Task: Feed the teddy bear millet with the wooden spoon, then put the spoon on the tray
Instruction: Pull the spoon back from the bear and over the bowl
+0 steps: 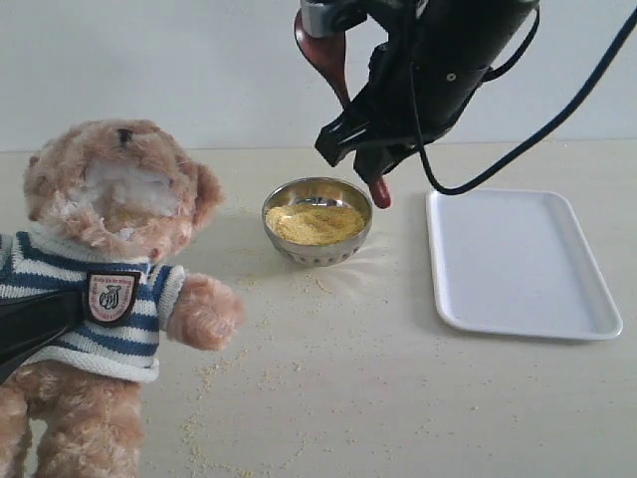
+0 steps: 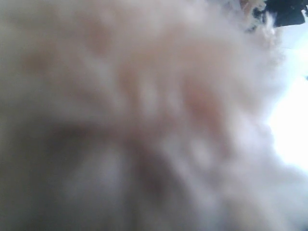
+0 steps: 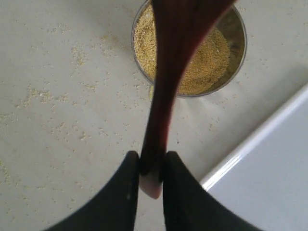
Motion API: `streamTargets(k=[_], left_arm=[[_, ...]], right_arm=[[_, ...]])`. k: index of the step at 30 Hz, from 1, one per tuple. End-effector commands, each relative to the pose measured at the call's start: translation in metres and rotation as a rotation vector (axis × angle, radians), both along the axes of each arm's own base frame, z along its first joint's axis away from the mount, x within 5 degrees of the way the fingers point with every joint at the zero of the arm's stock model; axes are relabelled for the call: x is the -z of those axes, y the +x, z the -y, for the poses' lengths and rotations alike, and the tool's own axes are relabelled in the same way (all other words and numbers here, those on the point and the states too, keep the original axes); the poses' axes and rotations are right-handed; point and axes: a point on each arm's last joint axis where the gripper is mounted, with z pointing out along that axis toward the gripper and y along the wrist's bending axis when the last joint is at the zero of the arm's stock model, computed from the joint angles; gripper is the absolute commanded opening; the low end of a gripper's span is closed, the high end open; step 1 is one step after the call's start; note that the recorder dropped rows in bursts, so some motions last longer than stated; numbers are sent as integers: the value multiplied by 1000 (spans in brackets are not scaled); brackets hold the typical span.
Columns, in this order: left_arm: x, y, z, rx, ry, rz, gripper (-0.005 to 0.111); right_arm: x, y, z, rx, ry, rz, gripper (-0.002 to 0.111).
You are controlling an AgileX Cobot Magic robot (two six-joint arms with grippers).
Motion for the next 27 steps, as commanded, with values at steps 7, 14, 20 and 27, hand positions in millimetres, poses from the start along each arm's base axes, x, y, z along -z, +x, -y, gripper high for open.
streamTargets(k=[7,14,20,27], left_arm=[[-3,1,0,1,-27,13,5],[-3,1,0,1,-27,13,5],[-3,1,0,1,-27,13,5],[-3,1,0,1,-27,13,5]], right_arm=[[38,21,-13,24,5,-59,0],[61,30,0,47,-222,-61,0],[57,48,3,48,-509,21,0],[55,54,-50,-100,-744,266,0]])
